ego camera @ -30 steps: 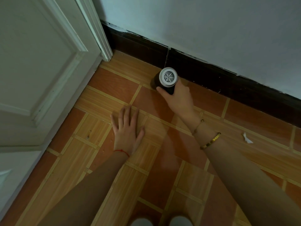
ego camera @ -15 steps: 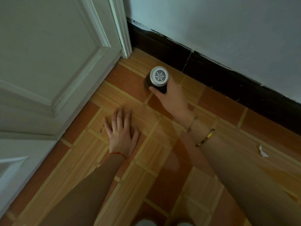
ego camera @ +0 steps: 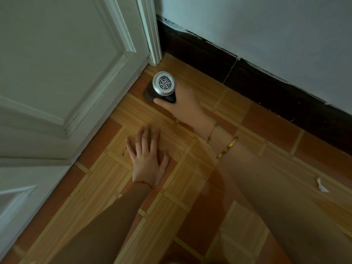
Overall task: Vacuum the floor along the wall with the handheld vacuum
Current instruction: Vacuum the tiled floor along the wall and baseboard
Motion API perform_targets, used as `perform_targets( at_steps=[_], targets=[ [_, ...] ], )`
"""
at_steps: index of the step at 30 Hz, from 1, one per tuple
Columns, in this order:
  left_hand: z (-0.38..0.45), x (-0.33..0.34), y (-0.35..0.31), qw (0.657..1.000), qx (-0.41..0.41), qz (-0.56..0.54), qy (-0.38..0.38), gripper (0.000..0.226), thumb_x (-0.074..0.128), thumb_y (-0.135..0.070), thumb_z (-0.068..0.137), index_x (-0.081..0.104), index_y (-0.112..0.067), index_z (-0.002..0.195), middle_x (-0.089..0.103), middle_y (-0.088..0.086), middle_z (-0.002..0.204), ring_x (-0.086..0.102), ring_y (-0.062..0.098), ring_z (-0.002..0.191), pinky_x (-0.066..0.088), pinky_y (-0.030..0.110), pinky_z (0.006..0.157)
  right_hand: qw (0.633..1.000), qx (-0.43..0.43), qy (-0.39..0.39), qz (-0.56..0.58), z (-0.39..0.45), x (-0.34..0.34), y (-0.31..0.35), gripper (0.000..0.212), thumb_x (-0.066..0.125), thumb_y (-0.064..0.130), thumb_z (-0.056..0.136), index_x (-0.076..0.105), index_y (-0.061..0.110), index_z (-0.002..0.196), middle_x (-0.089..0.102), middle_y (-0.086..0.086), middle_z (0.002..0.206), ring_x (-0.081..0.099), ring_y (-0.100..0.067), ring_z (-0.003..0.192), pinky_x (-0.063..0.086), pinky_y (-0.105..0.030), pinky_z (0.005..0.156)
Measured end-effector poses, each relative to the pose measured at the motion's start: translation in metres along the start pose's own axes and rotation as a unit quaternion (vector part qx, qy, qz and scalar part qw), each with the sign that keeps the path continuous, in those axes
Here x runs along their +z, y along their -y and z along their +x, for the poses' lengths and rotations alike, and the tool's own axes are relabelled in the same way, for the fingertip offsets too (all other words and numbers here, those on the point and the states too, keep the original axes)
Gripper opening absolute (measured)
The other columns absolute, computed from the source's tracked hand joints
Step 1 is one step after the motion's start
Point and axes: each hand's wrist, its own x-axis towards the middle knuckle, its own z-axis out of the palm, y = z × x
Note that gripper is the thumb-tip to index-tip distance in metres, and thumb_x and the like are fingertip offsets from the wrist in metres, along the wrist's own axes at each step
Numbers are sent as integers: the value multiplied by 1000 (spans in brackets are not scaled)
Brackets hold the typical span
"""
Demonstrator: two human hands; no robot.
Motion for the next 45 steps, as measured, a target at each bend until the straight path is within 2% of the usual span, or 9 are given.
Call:
perform_targets(
  at_steps=[9,19,23,26,28,33,38,41,45],
  targets=[
    [0,0,-1,1000,0,3,-12,64,47,-48,97,35,-18,152,29,10,160,18,30,151,7,65,119,986,62,-151,-19,10,-31,-10,65,70,39,85,44,10,137,61,-5,130,59,-19,118,43,-19,88],
    [-1,-1,1,1000,3,6,5,65,44,-50,98,31,-19,154,27,10,161,16,29,152,3,65,119,999,47,-14,14,-54,-13,-4,63,74,41,81,49,20,135,63,6,124,57,-9,117,45,-18,92],
    [-1,-1,0,1000,2,21,17,65,36,-53,98,31,-18,153,27,12,160,17,30,151,5,66,119,994,83,-48,-48,-85,-21,-13,69,69,52,80,45,24,138,66,6,120,62,-15,111,54,-35,90],
    [-1,0,-1,1000,-1,18,17,65,35,-54,99,32,-19,153,28,12,159,19,31,151,8,66,118,986,113,-104,-71,-103,-31,-20,68,69,51,81,46,21,137,66,6,119,63,-14,108,56,-37,86],
    [-1,0,1,1000,7,12,14,64,36,-53,100,31,-19,153,28,12,160,19,30,151,8,67,118,985,120,-105,-69,-115,-36,-21,68,69,50,81,46,19,137,67,5,118,63,-15,107,56,-39,87],
    [-10,-6,14,1000,23,5,19,61,30,-50,103,25,-21,156,22,9,163,14,27,152,8,63,120,993,106,-22,-46,-146,-25,-4,69,69,50,82,41,27,141,65,7,122,61,-15,111,53,-37,92],
    [-35,-11,36,1000,8,13,17,59,27,-44,102,25,-21,156,24,10,162,17,28,151,11,63,120,993,87,54,-56,-165,-6,11,67,70,49,82,43,26,139,64,10,121,59,-10,110,51,-30,88],
    [-50,-10,46,1000,-17,12,11,58,26,-42,103,23,-20,156,24,12,162,17,28,152,11,63,120,993,91,37,-58,-165,-4,13,68,69,49,82,43,25,140,65,8,120,60,-13,110,52,-34,89],
    [-57,-9,50,1000,-15,13,9,57,27,-39,103,25,-18,156,25,12,162,17,28,152,11,63,120,992,102,-37,-71,-156,-10,11,67,67,50,84,41,24,140,66,4,118,63,-18,105,55,-38,85]
  ],
)
